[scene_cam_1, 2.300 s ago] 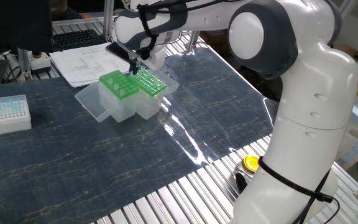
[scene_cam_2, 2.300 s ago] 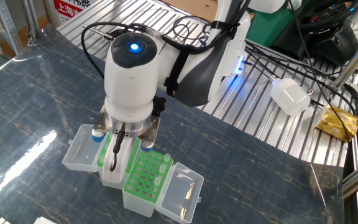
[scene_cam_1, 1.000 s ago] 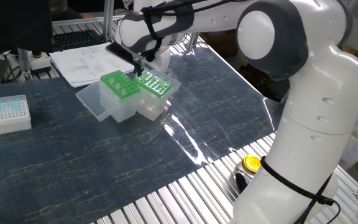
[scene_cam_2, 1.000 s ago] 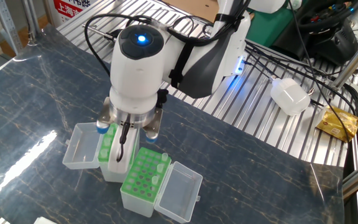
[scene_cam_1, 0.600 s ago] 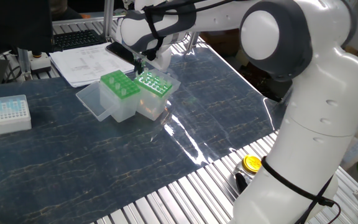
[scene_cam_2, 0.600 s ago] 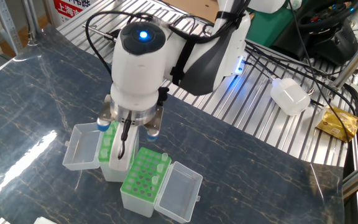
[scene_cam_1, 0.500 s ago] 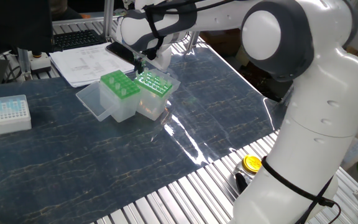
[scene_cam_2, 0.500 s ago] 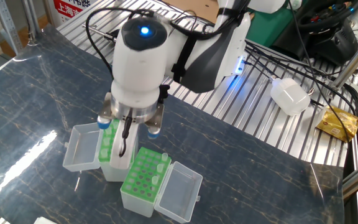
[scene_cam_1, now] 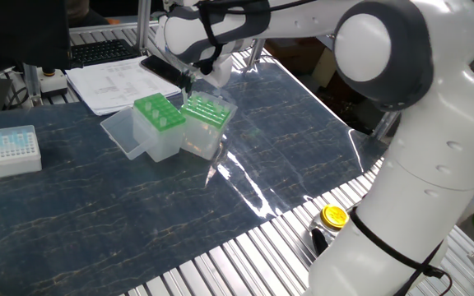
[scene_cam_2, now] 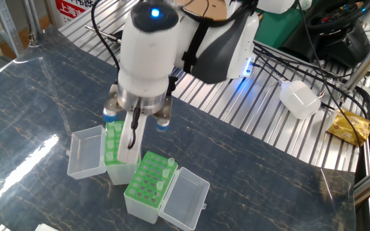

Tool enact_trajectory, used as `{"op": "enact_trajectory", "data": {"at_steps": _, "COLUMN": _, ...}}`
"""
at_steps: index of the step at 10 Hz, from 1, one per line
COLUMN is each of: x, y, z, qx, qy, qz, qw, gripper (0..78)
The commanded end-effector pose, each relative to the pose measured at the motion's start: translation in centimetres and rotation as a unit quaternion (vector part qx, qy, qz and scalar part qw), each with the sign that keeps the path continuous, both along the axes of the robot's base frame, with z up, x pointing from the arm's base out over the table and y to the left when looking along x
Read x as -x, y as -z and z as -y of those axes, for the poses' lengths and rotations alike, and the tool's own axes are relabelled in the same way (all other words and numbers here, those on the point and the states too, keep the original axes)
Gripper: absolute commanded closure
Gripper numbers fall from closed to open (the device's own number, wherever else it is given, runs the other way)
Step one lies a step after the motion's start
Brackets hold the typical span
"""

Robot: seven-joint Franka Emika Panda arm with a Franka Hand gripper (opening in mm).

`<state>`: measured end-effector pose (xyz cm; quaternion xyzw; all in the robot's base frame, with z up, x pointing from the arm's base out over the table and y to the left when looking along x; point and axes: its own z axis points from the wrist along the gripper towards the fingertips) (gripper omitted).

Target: Transfer all large pipette tips from one holder to another

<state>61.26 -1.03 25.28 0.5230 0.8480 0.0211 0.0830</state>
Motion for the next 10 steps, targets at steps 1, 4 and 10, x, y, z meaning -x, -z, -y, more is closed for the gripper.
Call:
{"op": "enact_trajectory", "data": {"at_steps": 1, "x": 0.2, "y": -3.0, "z": -0.4, "qx": -0.013, "qy": -0.001, "qz": 0.016, "qw": 0.9998, "gripper": 76.4}}
{"op": "enact_trajectory", "data": {"at_steps": 4, "x": -0.1, "y": -4.6, "z": -0.3, "qx": -0.027, "qy": -0.02, "qz": 0.032, "qw": 0.9989, "gripper": 76.4}}
{"op": "enact_trajectory", "data": {"at_steps": 10, "x": 0.5, "y": -6.0, "z": -0.1, "qx": -0.034, "qy": -0.047, "qz": 0.039, "qw": 0.9975, "gripper": 76.4}}
